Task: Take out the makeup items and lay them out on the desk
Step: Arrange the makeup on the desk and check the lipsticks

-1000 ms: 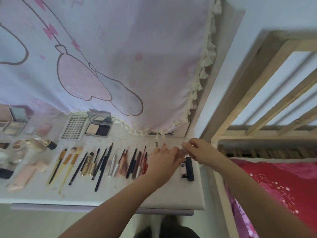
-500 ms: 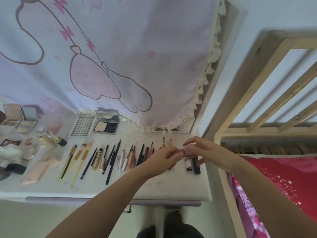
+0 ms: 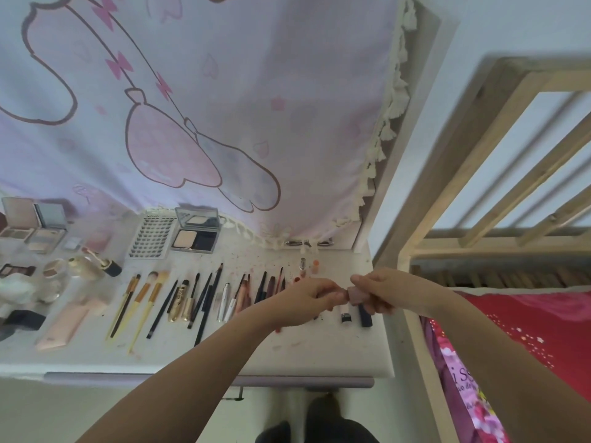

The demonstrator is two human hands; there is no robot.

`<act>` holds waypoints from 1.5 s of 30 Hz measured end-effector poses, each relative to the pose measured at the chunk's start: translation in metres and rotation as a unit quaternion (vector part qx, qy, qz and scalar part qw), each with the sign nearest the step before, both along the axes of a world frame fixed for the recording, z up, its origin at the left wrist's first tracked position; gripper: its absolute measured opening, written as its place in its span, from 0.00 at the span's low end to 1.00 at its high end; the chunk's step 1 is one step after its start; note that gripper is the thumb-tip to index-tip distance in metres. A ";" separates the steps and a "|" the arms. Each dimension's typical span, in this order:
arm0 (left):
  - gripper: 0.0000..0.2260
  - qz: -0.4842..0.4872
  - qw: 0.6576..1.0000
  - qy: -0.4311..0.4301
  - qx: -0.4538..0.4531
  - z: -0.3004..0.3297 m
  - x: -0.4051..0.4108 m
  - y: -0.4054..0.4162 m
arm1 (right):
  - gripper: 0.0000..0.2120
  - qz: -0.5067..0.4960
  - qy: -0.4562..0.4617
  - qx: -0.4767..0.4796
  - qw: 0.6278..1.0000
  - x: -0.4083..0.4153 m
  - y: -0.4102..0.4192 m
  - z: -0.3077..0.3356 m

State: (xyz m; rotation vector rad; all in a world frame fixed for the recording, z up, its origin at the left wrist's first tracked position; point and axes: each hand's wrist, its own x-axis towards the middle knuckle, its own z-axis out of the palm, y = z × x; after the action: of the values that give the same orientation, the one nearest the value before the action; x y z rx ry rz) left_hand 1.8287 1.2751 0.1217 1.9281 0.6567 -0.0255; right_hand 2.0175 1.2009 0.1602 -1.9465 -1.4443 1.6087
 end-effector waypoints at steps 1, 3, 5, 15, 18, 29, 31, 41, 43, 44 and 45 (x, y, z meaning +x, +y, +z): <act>0.12 -0.013 1.000 0.009 -0.009 0.001 0.002 0.001 | 0.17 0.008 0.002 -0.003 1.000 0.002 -0.001 -0.002; 0.12 -0.045 0.997 0.031 -0.046 0.003 0.006 0.004 | 0.12 0.021 0.011 0.006 1.000 0.010 -0.003 -0.005; 0.13 -0.069 0.986 0.052 -0.142 0.005 0.009 0.009 | 0.09 0.027 0.019 0.025 0.999 0.018 -0.005 -0.007; 0.10 0.005 0.926 0.021 -0.377 -0.007 0.024 0.036 | 0.20 -0.149 0.161 0.057 0.974 0.081 0.002 -0.039; 0.14 0.080 0.954 0.042 -0.286 -0.016 0.043 0.033 | 0.27 -0.224 0.232 0.022 0.946 0.089 0.001 -0.061; 0.10 0.239 0.950 0.147 0.134 -0.063 0.103 0.025 | 0.04 -0.202 -0.066 0.215 0.953 0.054 0.024 -0.136; 0.08 0.250 0.945 0.159 0.136 -0.071 0.106 0.029 | 0.05 -0.168 -0.128 0.262 0.942 0.051 0.032 -0.145; 0.09 0.254 0.931 0.215 0.146 -0.087 0.117 0.034 | 0.04 -0.157 -0.126 0.246 0.948 0.038 0.052 -0.165; 0.10 0.251 0.932 0.221 0.143 -0.086 0.118 0.033 | 0.05 -0.154 -0.132 0.246 0.948 0.037 0.053 -0.166; 0.11 0.248 0.932 0.224 0.141 -0.085 0.118 0.032 | 0.04 -0.157 -0.128 0.241 0.949 0.037 0.053 -0.166; 0.12 0.241 0.932 0.230 0.141 -0.083 0.118 0.031 | 0.04 -0.162 -0.118 0.232 0.952 0.038 0.052 -0.166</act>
State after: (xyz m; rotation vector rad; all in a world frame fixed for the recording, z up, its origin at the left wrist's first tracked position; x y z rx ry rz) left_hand 1.9466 1.3058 0.0383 1.9931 1.5089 -0.0797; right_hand 2.0558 1.2525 -0.0056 -1.9963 -1.3365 0.8290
